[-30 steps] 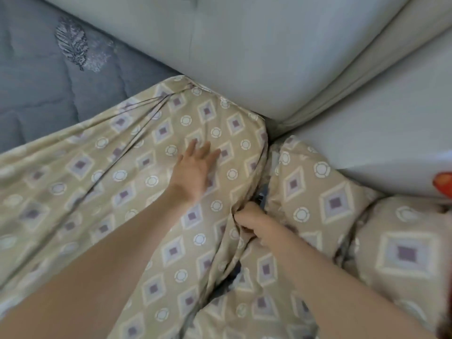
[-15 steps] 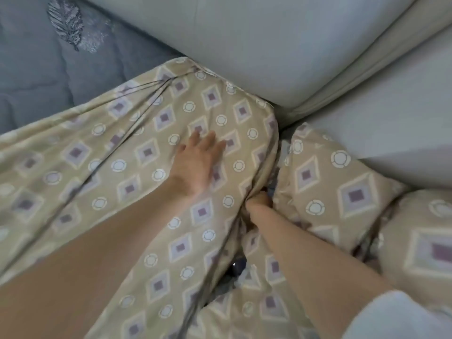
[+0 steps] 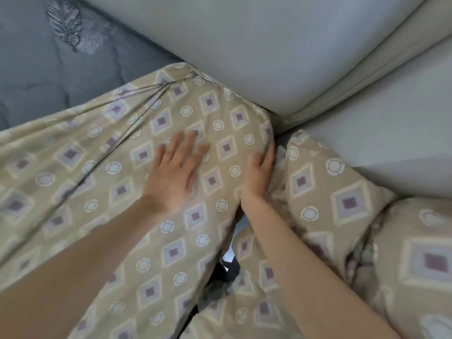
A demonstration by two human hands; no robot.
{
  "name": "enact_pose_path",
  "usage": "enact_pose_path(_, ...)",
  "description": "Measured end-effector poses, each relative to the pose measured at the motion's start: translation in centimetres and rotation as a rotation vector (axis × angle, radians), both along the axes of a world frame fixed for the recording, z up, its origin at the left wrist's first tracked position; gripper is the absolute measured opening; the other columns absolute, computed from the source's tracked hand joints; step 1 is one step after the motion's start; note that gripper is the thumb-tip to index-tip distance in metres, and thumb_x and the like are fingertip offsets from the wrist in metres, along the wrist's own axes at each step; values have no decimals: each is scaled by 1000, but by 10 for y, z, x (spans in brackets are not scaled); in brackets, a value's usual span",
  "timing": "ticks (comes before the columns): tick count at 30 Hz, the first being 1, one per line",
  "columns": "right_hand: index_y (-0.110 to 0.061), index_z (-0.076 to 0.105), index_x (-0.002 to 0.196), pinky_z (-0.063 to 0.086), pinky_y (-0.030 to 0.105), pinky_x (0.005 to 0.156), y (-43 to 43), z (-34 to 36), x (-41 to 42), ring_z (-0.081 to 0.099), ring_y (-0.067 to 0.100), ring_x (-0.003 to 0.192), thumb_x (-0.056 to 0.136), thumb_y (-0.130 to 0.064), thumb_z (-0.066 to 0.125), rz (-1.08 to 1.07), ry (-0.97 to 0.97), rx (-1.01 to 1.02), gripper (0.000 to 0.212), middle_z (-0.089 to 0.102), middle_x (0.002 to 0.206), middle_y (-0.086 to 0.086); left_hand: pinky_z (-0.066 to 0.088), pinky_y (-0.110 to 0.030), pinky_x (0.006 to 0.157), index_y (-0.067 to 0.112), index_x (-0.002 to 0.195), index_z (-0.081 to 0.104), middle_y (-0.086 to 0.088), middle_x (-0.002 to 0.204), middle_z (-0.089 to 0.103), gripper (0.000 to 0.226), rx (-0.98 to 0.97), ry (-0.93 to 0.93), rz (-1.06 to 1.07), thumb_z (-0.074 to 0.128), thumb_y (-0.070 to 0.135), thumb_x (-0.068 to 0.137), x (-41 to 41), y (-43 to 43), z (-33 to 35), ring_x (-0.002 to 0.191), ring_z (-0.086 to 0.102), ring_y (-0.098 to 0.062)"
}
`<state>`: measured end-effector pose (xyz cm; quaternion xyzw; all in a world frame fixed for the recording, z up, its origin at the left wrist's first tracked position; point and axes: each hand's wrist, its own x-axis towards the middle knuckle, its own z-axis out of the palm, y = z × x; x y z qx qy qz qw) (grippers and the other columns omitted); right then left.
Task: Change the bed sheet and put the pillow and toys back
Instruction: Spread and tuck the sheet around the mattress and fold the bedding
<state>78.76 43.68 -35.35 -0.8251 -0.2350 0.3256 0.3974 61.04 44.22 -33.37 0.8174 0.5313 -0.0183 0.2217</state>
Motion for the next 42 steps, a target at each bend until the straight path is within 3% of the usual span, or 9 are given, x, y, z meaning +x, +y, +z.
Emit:
enact_pose_path(3, -31, 22, 151, 11, 40, 121, 11, -7, 5, 3, 11, 147, 102, -35, 31, 366, -277, -19, 50, 3, 161, -9, -4, -45, 119, 36, 151, -4, 0, 158, -22, 55, -68, 70, 28, 18, 35, 101, -6, -1, -9, 145, -18, -29)
enact_pose_path(10, -29, -2, 154, 16, 43, 119, 24, -2, 17, 9, 20, 147, 102, -33, 26, 398, -182, -221, 59, -3, 161, -7, 1, -42, 119, 27, 153, 10, 5, 160, -8, 53, -58, 33, 83, 26, 28, 102, -37, -16, -10, 148, -6, -25)
enact_pose_path(13, -23, 17, 153, 20, 44, 115, 16, 16, 1, 13, 28, 144, 99, -25, 37, 395, -370, -331, 57, 3, 161, 0, 8, -40, 119, 29, 152, 7, 5, 161, -1, 55, -106, 66, 132, 28, 27, 101, -58, -36, 1, 148, 1, -21)
enact_pose_path(16, -19, 42, 139, 29, 42, 109, 1, 50, -30, 28, 30, 136, 95, -23, 47, 472, -469, -206, 45, 30, 151, 7, 28, -37, 112, 29, 151, 20, 3, 156, 26, 54, -76, 3, 198, 33, 22, 100, -75, -54, 27, 140, 30, -21)
enact_pose_path(22, -25, 44, 138, 37, 32, 101, -48, 134, -82, 45, 20, 127, 98, -21, 44, 528, -152, -34, 41, 49, 139, 0, 47, -35, 82, 28, 146, 37, 1, 139, 48, 49, 79, -208, 360, 37, 15, 98, -98, -78, 111, 113, 56, -21)
enact_pose_path(30, -27, 54, 127, 48, 33, 95, -107, 278, -105, 56, 7, 105, 101, -25, 43, 658, -19, 142, 29, 61, 123, -7, 43, -32, 95, 28, 135, 50, 9, 131, 55, 40, 133, -511, 654, 40, 17, 98, -115, -119, 259, 113, 55, -13)
enact_pose_path(35, -27, 55, 122, 44, 18, 69, -145, 338, -112, 59, 7, 86, 99, -22, 43, 805, -13, 99, 26, 65, 114, -5, 45, -22, 81, 24, 133, 52, 8, 129, 57, 37, 45, -639, 752, 44, 18, 98, -126, -160, 322, 98, 56, -9)
enact_pose_path(39, -26, 54, 121, 50, 29, 77, -184, 366, -117, 60, 13, 94, 99, -23, 44, 916, 16, 62, 25, 66, 114, -2, 47, -29, 85, 25, 134, 51, 5, 132, 56, 38, 1, -658, 844, 43, 18, 98, -131, -215, 349, 103, 57, -12)
enact_pose_path(42, -25, 54, 123, 44, 17, 66, -208, 374, -119, 58, 9, 92, 99, -23, 44, 988, -8, 40, 26, 64, 115, -3, 48, -26, 79, 28, 135, 50, 4, 131, 56, 39, -6, -666, 913, 43, 18, 98, -132, -256, 358, 102, 56, -9)
